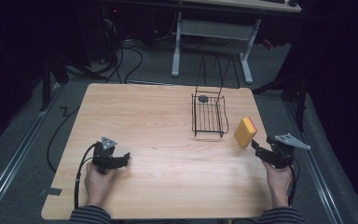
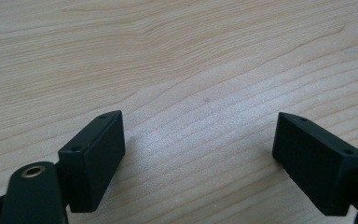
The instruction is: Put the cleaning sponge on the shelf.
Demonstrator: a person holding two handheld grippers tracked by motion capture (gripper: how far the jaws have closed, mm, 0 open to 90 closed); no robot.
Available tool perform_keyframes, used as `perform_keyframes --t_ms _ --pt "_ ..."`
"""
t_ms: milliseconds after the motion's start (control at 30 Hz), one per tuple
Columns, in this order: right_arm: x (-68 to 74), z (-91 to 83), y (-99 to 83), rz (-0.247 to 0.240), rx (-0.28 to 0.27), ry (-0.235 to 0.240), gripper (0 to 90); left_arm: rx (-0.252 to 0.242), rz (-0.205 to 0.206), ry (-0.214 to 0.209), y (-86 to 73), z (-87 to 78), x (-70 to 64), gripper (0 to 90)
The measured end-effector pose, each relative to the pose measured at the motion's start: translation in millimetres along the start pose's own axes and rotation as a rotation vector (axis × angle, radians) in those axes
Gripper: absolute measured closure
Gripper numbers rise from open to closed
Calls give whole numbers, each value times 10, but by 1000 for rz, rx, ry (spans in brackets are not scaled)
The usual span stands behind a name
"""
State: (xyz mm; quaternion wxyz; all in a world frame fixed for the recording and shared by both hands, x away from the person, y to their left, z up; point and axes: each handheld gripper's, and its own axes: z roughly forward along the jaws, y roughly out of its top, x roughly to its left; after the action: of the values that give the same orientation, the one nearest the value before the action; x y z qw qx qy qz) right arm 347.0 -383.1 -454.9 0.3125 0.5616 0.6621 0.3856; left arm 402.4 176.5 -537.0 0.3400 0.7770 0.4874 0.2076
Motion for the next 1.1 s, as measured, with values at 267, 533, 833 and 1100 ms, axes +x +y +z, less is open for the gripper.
perform_keyframes --t_ms 267,533,833,1100 --pt "10 62 113 2 -25 7 324 0 0 0 0 0 0 175" --pt "30 142 174 8 -25 21 326 0 0 0 0 0 0 175" --pt "33 289 248 23 -25 25 327 0 0 0 0 0 0 175" --pt "49 427 255 23 -6 27 331 0 0 0 0 0 0 175"
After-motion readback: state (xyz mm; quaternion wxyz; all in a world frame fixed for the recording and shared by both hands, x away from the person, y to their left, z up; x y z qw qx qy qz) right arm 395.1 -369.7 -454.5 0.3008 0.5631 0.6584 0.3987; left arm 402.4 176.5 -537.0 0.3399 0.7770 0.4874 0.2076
